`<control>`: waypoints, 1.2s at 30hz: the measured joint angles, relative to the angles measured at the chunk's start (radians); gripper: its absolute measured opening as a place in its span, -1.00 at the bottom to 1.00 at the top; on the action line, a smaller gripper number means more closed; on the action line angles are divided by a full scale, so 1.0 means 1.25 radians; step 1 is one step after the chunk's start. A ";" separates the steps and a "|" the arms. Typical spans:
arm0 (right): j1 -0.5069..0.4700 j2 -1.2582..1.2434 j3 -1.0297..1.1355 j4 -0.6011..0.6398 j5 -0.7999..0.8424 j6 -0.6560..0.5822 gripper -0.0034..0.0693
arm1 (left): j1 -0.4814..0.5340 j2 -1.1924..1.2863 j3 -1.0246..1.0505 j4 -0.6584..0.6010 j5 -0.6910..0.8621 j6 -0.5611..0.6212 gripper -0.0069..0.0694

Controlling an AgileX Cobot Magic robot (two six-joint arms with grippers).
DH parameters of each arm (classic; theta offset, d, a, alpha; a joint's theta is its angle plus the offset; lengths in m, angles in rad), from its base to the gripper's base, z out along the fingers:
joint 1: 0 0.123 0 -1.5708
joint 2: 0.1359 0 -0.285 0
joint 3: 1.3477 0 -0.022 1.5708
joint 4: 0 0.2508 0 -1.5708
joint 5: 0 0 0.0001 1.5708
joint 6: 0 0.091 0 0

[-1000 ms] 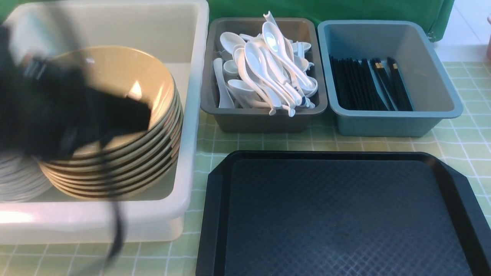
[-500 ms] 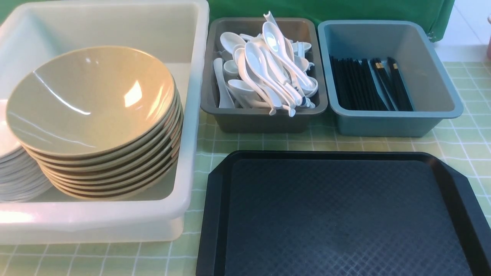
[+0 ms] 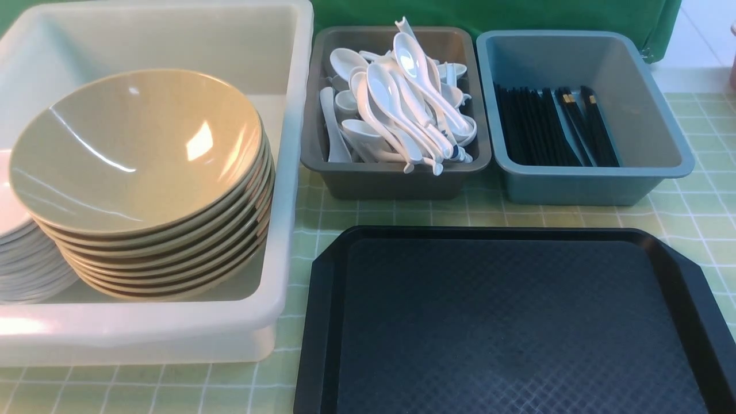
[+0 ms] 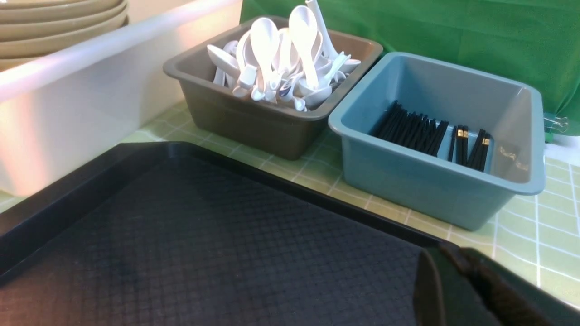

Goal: On green table put chopsticks spoon bowls plates into blue grey white boxes.

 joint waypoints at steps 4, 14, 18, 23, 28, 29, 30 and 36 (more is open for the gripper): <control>0.000 0.000 0.000 0.000 0.000 0.000 -0.81 | 0.000 0.000 0.000 0.000 0.000 -0.001 -0.82; 0.000 0.000 0.000 0.000 0.000 -0.001 -0.79 | 0.000 0.000 0.037 0.098 -0.055 0.054 -0.82; 0.000 -0.001 0.000 0.000 0.001 -0.001 -0.78 | 0.033 0.000 0.122 0.233 -0.158 0.054 -0.82; -0.001 -0.001 0.000 0.000 0.001 -0.001 -0.78 | 0.142 0.000 0.218 0.249 -0.282 0.053 -0.82; -0.001 -0.001 0.000 0.000 0.001 -0.001 -0.78 | 0.229 0.000 0.346 0.233 -0.395 0.057 -0.82; -0.001 -0.001 0.000 0.000 0.001 -0.001 -0.78 | 0.247 0.000 0.384 0.233 -0.416 0.057 -0.82; -0.001 -0.001 0.000 0.000 0.001 -0.001 -0.78 | 0.247 0.000 0.389 0.233 -0.419 0.057 -0.82; -0.001 -0.001 0.000 0.000 0.001 -0.001 -0.78 | 0.268 0.000 0.450 0.233 -0.457 0.057 -0.82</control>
